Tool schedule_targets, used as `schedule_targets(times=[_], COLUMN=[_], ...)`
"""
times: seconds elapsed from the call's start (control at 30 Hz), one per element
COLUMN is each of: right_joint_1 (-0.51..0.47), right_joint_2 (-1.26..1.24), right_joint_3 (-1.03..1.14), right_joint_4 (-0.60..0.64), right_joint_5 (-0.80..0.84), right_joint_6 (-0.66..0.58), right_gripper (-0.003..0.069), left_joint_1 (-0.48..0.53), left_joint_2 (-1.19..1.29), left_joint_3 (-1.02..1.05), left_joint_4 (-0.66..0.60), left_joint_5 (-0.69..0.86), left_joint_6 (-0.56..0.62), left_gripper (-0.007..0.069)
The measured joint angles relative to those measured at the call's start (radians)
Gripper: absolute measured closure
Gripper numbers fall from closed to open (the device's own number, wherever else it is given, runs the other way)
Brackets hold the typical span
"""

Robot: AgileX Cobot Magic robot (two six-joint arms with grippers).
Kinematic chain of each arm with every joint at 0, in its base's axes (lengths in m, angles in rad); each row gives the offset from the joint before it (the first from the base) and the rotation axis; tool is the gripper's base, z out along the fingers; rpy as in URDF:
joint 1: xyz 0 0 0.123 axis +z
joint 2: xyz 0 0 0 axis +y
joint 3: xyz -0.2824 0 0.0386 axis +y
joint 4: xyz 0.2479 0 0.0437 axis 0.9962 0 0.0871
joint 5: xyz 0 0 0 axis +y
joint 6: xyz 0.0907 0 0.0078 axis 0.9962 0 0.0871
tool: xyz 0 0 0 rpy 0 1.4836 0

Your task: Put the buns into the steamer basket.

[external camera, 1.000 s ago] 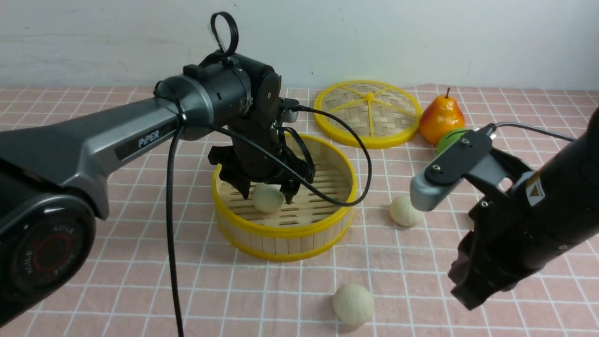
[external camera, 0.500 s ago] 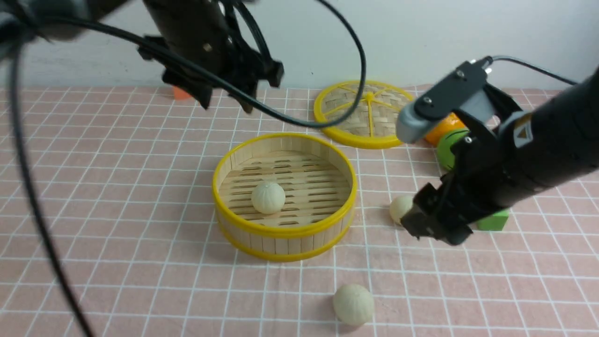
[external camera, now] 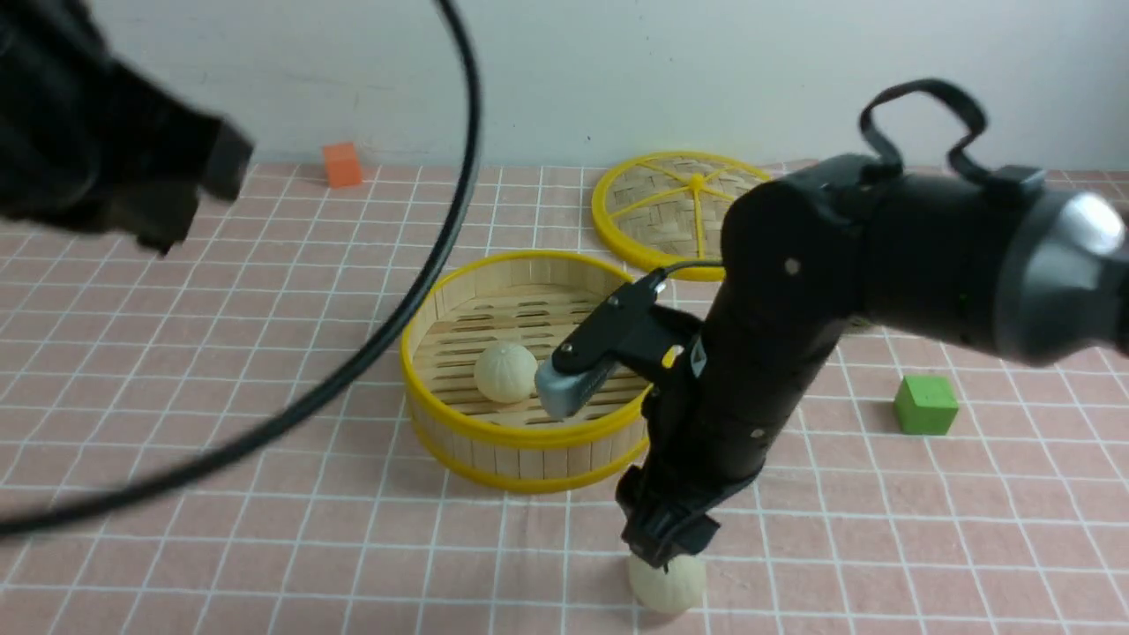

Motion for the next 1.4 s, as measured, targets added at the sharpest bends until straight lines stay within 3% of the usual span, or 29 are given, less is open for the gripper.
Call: schedule_targets(times=[0.27,0.37,0.57,0.63,0.83,1.0,1.17,1.33,1.4], right_joint_1=[0.0,0.0,0.0,0.0,0.0,0.0,0.0,0.0,0.0], right_joint_2=[0.119,0.141,0.146,0.146,0.148,0.216,0.336,0.393,0.398], right_joint_3=[-0.001,-0.004,-0.073,-0.146,-0.415,-0.577,-0.609,-0.609,-0.609], right_joint_4=[0.015,0.015,-0.057,-0.084,-0.105,-0.11,-0.147,-0.233,-0.266], right_joint_5=[-0.01,-0.016,0.047,0.11,0.15,0.017,-0.048,-0.033,-0.03], right_joint_6=[0.012,0.045,0.148,0.163,0.166,0.166,0.166,0.194,0.232], right_gripper=[0.0167,0.0204,0.0583,0.0642,0.0642,0.064,0.0599,0.0475,0.0376], left_joint_1=[0.0,0.0,0.0,0.0,0.0,0.0,0.0,0.0,0.0], left_joint_2=[-0.347,-0.457,-0.608,-0.627,-0.635,-0.635,-0.635,-0.635,-0.635], left_joint_3=[0.389,0.489,0.621,0.631,0.632,0.633,0.633,0.633,0.633], left_joint_4=[-0.004,-0.005,-0.008,-0.008,-0.008,-0.007,-0.007,-0.007,-0.007], left_joint_5=[-0.055,-0.069,-0.071,-0.071,-0.1,-0.138,-0.14,-0.127,-0.124], left_joint_6=[-0.018,-0.03,-0.047,-0.048,-0.049,-0.049,-0.049,-0.049,-0.049], left_gripper=[0.0638,0.0638,0.0638,0.0638,0.0638,0.0638,0.0638,0.0638,0.0638])
